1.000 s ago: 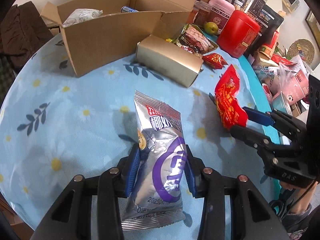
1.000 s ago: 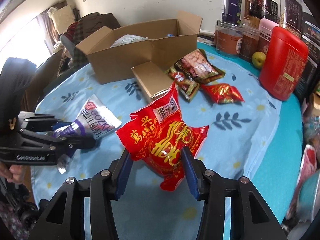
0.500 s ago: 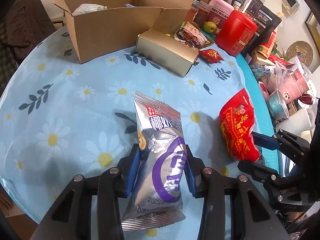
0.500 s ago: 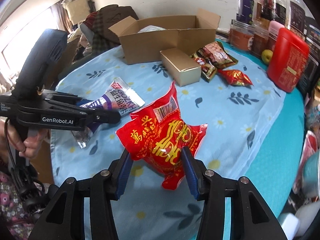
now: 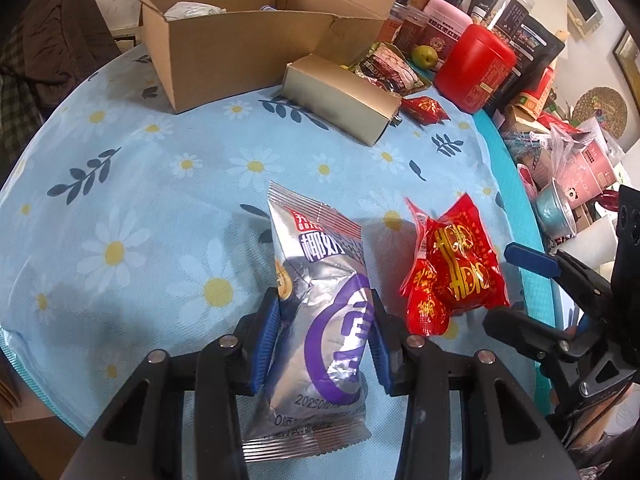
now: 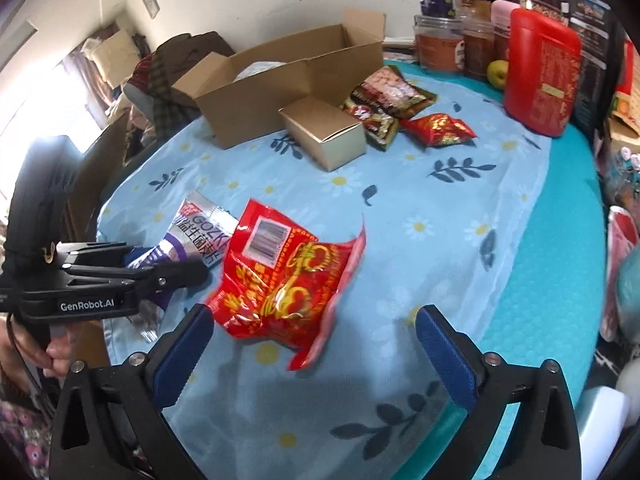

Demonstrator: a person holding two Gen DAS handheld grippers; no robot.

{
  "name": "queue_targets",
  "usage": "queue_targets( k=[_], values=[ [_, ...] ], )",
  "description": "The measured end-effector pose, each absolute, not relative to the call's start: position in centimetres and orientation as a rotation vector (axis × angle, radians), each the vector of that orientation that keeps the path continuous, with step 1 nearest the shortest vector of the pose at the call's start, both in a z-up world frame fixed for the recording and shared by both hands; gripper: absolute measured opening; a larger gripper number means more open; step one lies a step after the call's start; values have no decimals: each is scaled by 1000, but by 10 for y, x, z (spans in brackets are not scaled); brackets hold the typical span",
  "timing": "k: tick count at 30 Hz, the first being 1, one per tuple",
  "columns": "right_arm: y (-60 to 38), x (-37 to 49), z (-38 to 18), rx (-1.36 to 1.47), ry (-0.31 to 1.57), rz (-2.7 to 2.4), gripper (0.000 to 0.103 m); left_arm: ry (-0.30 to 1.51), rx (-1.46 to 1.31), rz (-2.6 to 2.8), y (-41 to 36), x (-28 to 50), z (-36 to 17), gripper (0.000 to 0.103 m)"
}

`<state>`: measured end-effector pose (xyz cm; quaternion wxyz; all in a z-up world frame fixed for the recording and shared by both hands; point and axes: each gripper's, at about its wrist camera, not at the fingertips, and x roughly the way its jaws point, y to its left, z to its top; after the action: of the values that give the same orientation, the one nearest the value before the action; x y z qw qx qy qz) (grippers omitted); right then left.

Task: Organize snacks
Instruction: 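Lift the chip bag with the left gripper while the right gripper regrasps the red bag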

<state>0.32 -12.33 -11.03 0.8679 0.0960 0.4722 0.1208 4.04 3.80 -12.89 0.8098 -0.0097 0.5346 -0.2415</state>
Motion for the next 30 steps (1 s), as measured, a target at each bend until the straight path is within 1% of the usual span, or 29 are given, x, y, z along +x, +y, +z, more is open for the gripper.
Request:
queue_targets(
  k=[6, 14, 22, 24, 26, 27, 29, 30],
  values=[
    [-113, 17, -110, 208, 984, 253, 103, 1124, -35, -490, 48, 44, -127, 41],
    [-102, 40, -116, 231, 1043, 216, 103, 1113, -42, -465, 59, 50, -127, 41],
    [-83, 49, -135, 103, 1114, 131, 103, 1110, -50, -441, 68, 56, -129, 41],
    [-81, 45, -136, 83, 1094, 127, 102, 1113, -50, -443, 69, 56, -130, 41],
    [-82, 42, -134, 71, 1082, 112, 89, 1118, -52, -446, 68, 56, -131, 41],
    [-84, 40, -134, 64, 1083, 107, 87, 1121, -50, -448, 67, 57, -132, 41],
    [-88, 36, -132, 46, 1073, 98, 71, 1122, -41, -453, 65, 57, -133, 41],
    [-89, 36, -132, 40, 1070, 102, 69, 1122, -34, -454, 64, 57, -134, 41]
  ],
)
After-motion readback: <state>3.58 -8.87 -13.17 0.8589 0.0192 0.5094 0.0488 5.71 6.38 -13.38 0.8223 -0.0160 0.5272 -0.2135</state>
